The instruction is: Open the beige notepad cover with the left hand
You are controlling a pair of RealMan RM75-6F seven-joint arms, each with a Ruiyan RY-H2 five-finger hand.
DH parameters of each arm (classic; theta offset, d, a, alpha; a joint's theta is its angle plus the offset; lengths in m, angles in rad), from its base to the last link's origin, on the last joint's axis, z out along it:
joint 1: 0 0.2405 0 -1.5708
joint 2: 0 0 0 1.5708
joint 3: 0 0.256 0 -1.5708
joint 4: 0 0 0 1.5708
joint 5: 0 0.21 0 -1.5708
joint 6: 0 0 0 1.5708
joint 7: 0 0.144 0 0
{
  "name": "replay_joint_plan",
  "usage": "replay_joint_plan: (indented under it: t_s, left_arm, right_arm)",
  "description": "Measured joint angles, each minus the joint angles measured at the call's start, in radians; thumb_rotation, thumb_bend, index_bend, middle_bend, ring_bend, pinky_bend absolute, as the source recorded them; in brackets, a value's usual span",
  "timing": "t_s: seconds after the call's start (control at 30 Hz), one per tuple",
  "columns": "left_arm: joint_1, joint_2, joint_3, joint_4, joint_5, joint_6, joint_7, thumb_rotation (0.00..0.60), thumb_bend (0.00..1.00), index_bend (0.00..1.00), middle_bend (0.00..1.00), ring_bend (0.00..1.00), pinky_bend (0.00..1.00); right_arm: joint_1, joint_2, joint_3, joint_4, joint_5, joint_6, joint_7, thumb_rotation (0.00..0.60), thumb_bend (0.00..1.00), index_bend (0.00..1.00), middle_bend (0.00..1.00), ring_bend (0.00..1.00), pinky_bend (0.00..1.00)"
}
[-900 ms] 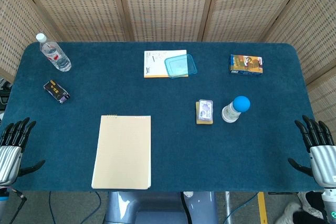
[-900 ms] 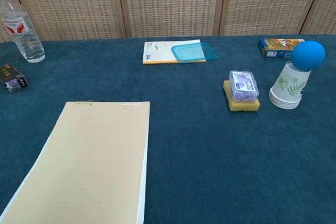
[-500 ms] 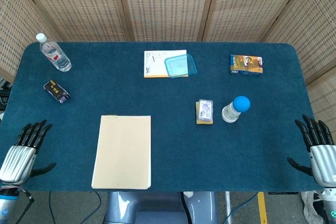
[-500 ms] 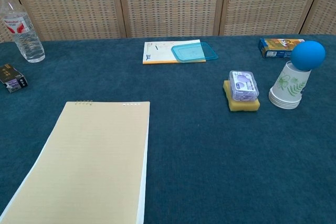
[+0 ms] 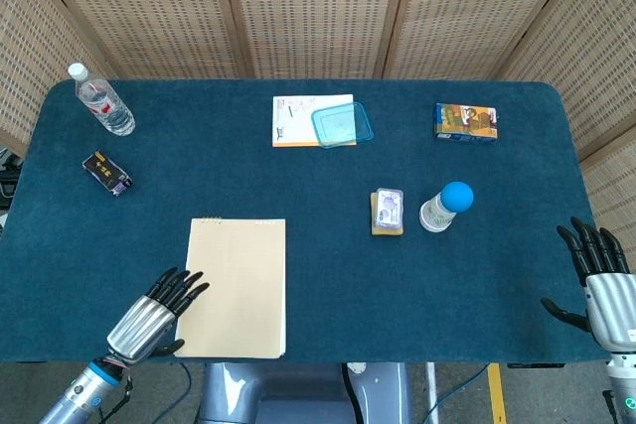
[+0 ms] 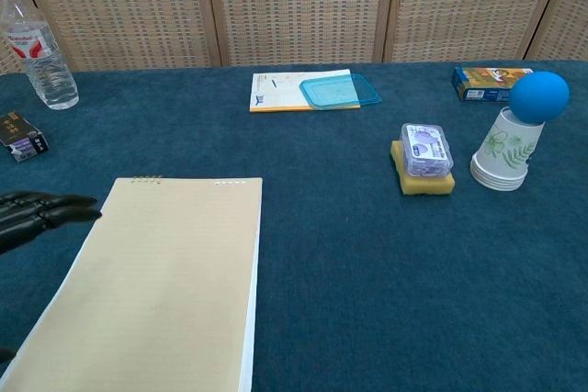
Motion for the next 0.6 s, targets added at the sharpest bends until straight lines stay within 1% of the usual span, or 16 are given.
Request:
replay_joint_plan:
  t_s: [0.13, 0.33, 0.6]
  left_arm:
    - [-0.006, -0.026, 0.021, 0.007, 0.008, -0.024, 0.039, 0.6, 0.2, 0.0, 0.0, 0.0, 0.0]
    - [-0.01, -0.049, 0.053, 0.02, 0.018, -0.045, 0.062, 0.6, 0.2, 0.0, 0.0, 0.0, 0.0]
    - [-0.018, -0.072, 0.056, 0.031, 0.007, -0.067, 0.091, 0.6, 0.2, 0.0, 0.0, 0.0, 0.0]
  right_arm:
    - [0.003, 0.003, -0.001, 0.002, 0.001, -0.007, 0.015, 0.6, 0.0, 0.0, 0.0, 0.0, 0.0]
    - [0.003, 0.005, -0.001, 0.003, 0.004, -0.008, 0.021, 0.6, 0.0, 0.0, 0.0, 0.0, 0.0]
    - [0.005, 0.005, -0.001, 0.002, 0.005, -0.011, 0.019, 0.6, 0.0, 0.0, 0.0, 0.0, 0.0]
